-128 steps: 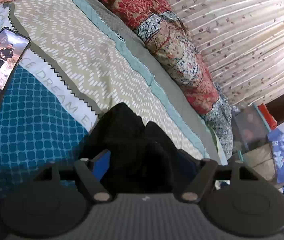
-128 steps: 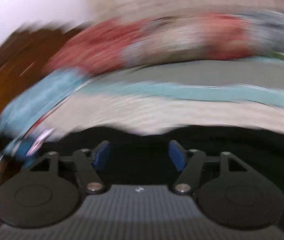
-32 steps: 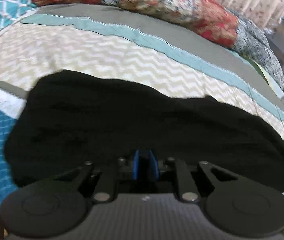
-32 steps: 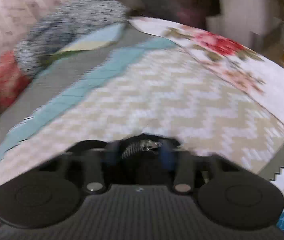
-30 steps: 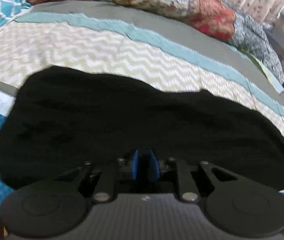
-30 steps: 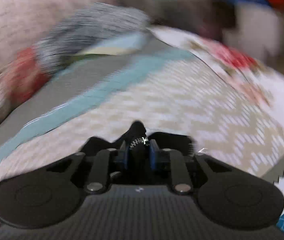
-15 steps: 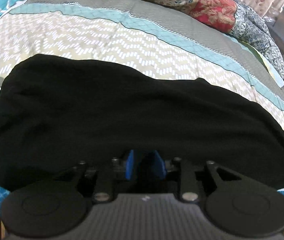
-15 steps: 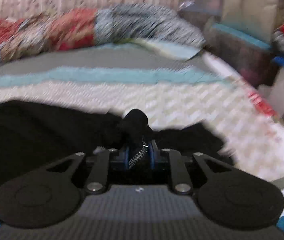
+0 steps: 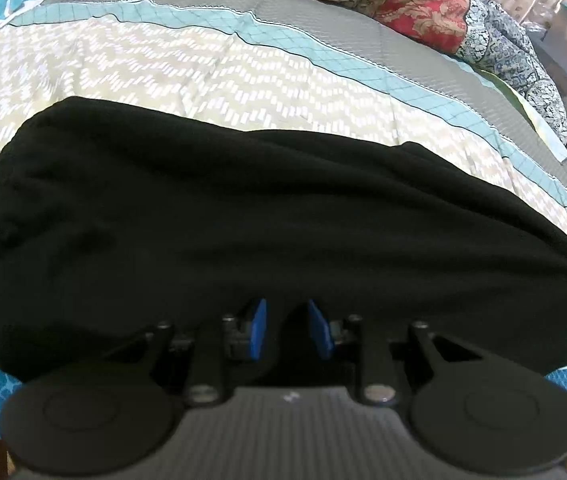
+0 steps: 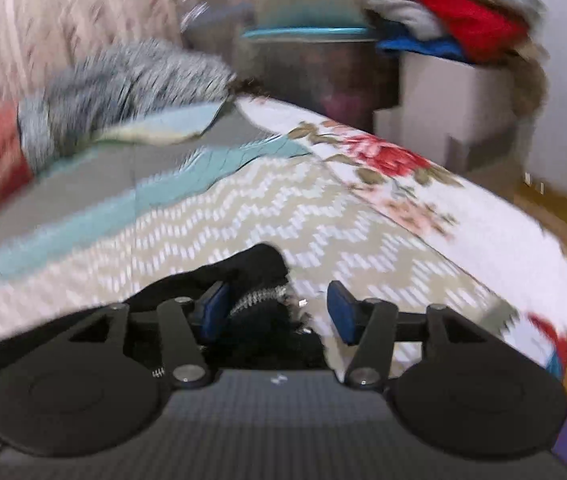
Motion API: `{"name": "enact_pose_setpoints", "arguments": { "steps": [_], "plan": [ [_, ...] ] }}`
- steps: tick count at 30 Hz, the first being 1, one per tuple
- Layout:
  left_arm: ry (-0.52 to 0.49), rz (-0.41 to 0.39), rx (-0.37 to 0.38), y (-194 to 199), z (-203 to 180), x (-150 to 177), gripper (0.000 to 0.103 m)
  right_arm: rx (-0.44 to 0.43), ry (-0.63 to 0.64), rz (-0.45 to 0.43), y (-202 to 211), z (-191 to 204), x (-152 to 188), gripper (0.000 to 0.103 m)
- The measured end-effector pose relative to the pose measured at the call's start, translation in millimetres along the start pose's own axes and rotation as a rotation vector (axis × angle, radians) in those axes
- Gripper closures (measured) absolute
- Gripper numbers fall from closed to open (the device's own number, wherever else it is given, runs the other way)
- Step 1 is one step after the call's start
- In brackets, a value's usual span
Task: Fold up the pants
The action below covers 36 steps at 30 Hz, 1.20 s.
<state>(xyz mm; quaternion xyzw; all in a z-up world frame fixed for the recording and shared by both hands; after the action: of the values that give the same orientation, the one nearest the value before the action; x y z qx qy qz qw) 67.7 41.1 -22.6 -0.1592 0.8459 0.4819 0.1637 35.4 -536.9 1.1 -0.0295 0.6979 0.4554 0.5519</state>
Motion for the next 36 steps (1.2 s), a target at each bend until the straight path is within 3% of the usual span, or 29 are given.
{"name": "enact_pose_setpoints", "arguments": {
  "steps": [8, 17, 19, 20, 23, 26, 27, 30, 32, 34, 36],
  "plan": [
    [-0.099, 0.03, 0.039, 0.6, -21.3, 3.6, 0.068, -0.089, -0.226, 0.07, 22.8, -48.9, 22.7, 0.036],
    [-0.092, 0.036, 0.035, -1.0, -21.4, 4.9, 0.067, -0.175, -0.356, 0.203, 6.9, -27.3, 45.1, 0.036],
    [-0.083, 0.036, 0.034, -1.7, -19.8, 3.5, 0.066, -0.126, -0.328, 0.205, 4.0, -16.8, 42.4, 0.045],
    [-0.078, 0.035, 0.033, -1.6, -19.4, 3.2, 0.066, -0.096, -0.285, 0.195, 6.6, -10.3, 40.5, 0.073],
    [-0.08, 0.034, 0.032, 0.1, -18.6, 4.0, 0.066, -0.097, -0.22, 0.08, 30.3, -3.0, 33.3, 0.083],
    [-0.083, 0.041, 0.027, -1.5, -18.0, 4.4, 0.066, -0.006, -0.15, -0.045, 53.9, -2.7, 29.7, 0.085],
    [-0.081, 0.043, 0.027, -2.8, -18.0, 4.6, 0.066, 0.028, -0.148, -0.05, 52.6, -5.6, 32.3, 0.085],
    [-0.086, 0.066, 0.014, -8.9, -17.5, 6.0, 0.066, 0.113, -0.127, 0.058, 20.1, -11.9, 53.1, 0.084],
    [-0.105, 0.076, 0.006, -10.8, -18.4, 8.0, 0.066, 0.12, -0.127, 0.032, 19.1, -14.5, 60.5, 0.083],
    [-0.117, 0.078, 0.007, -10.7, -18.8, 9.1, 0.066, 0.128, -0.131, 0.026, 24.2, -15.4, 57.1, 0.074],
    [-0.115, 0.076, 0.012, -10.1, -18.0, 8.9, 0.066, 0.138, -0.185, 0.021, 30.7, -26.5, 53.1, 0.047]
  ]
}}
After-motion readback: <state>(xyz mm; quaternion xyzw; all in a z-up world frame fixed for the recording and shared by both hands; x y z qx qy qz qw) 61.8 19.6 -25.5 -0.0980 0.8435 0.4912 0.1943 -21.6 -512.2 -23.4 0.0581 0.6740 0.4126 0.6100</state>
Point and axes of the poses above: each gripper's, at about its wrist camera, not at the fingertips, and y roughly against the way its jaws point, z to its left, x to its underside, the point moved 2 cm from there along -y, roughly the way its jaws point, and after that the axes turned 15 degrees about x, right-handed, at the moved point
